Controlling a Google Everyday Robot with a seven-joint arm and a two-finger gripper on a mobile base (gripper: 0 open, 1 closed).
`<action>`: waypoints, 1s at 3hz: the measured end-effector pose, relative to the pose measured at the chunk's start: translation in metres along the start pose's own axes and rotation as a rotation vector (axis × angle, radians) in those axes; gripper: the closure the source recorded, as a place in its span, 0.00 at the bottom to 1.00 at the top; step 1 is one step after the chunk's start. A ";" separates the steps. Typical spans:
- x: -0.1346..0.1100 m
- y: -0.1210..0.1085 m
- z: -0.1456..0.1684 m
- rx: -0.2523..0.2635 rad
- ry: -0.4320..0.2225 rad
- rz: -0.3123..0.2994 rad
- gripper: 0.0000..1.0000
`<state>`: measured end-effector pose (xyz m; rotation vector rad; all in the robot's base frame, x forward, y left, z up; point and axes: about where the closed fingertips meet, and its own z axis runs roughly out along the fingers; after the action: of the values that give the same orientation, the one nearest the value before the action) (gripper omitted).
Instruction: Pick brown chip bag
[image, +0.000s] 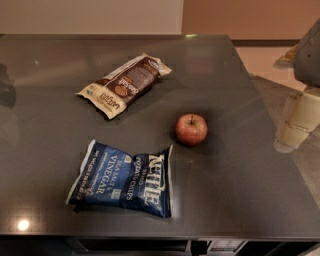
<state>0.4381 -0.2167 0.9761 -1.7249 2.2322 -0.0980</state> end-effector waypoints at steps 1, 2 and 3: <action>0.000 0.000 0.000 0.000 0.000 0.000 0.00; -0.009 -0.013 0.000 0.018 -0.010 -0.031 0.00; -0.028 -0.036 0.005 0.045 -0.029 -0.073 0.00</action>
Offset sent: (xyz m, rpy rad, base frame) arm 0.0319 0.0116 0.0058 -0.0105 -0.0345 0.0676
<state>0.4798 -0.1988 0.9858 -1.7731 2.1304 -0.1376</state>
